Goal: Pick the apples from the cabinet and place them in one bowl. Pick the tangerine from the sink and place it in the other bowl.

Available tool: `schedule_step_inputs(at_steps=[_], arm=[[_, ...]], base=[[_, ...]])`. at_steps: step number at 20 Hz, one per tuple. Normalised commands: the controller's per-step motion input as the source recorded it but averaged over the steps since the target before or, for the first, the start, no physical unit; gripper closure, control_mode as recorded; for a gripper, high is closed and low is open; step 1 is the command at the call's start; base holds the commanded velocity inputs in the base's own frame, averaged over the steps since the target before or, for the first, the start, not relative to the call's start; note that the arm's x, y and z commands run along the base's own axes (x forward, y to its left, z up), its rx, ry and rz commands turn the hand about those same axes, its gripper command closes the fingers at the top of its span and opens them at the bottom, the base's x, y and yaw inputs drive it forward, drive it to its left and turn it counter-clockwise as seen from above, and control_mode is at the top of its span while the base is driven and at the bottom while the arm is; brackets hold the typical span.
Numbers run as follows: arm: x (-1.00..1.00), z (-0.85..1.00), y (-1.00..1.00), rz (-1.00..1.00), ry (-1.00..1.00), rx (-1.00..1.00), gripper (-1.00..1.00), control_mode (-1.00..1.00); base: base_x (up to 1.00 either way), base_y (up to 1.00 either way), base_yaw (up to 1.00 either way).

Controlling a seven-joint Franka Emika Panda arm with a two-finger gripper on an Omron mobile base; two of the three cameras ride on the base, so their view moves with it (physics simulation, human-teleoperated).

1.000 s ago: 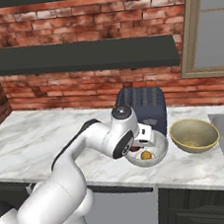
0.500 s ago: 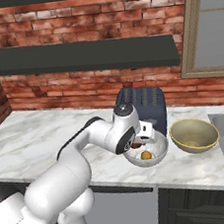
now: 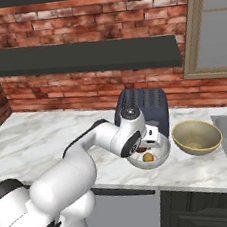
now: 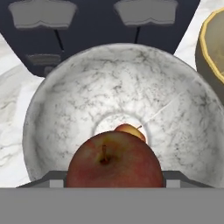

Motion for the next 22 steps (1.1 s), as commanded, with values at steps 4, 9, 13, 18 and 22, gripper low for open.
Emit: schedule_step_inputs(at_steps=[4, 9, 13, 18, 22], arm=[[0.0, -0.19, 0.0, 0.0, 0.0, 0.0, 1.0, -1.0], [0.12, -0.27, 0.0, 0.0, 0.0, 0.0, 1.0, -1.0], [0.14, -0.27, 0.0, 0.0, 0.0, 0.0, 1.0, -1.0], [0.08, -0.06, -0.09, 0.0, 0.0, 0.0, 1.0, -1.0], [0.24, 0.0, -0.16, 0.0, 0.0, 0.0, 1.0, -1.0]], base=[[0.0, 0.0, 0.0], [0.0, 0.0, 0.0], [0.0, 0.0, 0.0], [0.0, 0.0, 0.0], [0.0, 0.0, 0.0]])
